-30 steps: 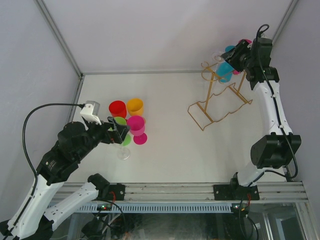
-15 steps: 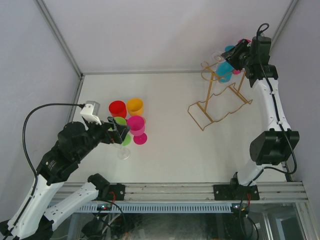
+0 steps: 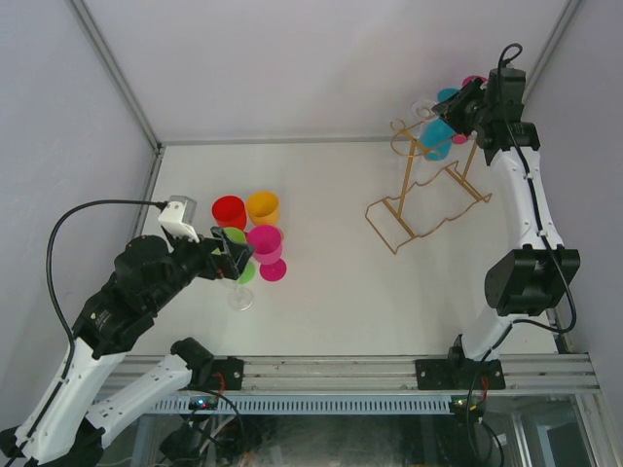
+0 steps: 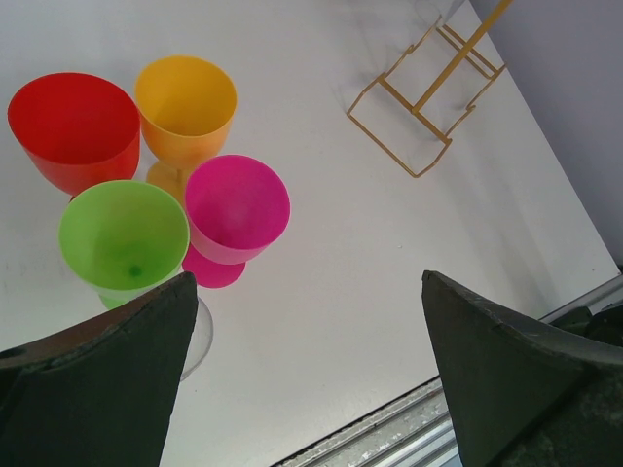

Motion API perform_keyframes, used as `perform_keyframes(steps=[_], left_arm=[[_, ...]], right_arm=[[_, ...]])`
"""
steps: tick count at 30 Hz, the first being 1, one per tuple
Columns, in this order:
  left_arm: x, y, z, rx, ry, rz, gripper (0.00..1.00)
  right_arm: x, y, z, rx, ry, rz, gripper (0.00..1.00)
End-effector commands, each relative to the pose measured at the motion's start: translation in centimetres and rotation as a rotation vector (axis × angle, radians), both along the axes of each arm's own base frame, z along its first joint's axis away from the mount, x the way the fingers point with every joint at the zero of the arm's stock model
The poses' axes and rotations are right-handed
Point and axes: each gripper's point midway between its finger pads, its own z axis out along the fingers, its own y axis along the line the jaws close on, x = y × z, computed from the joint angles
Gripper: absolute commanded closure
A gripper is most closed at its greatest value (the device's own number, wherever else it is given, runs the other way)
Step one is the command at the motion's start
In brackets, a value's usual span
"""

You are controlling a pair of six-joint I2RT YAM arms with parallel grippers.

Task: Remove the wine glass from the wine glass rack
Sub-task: Pick up the wine glass from the wine rack.

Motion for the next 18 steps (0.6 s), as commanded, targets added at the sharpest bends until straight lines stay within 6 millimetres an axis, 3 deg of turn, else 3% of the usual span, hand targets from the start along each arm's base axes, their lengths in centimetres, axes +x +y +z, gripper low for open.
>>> perform_keyframes(steps=[1, 5, 10, 18], left_arm=[[0.1, -0.4, 0.0, -0.01, -0.003, -0.013, 0.0], [0.2, -0.5, 0.1, -0.011, -0.003, -0.016, 0.0], [0.2, -0.6, 0.0, -0.011, 0.0, -0.017, 0.0], [0.3, -0.7, -0.5, -0.005, 0.011, -0.02, 0.0]], right_arm=[[-0.2, 0.3, 2.4, 0.03, -0.063, -0.008, 0.77], [-0.5, 1.0, 2.9, 0.08, -0.088, 0.011, 0.86], [-0.6, 1.0, 3.1, 0.134, -0.1, 0.007, 0.84], [-0.5, 0.7, 1.7, 0.225, -0.086, -0.01, 0.85]])
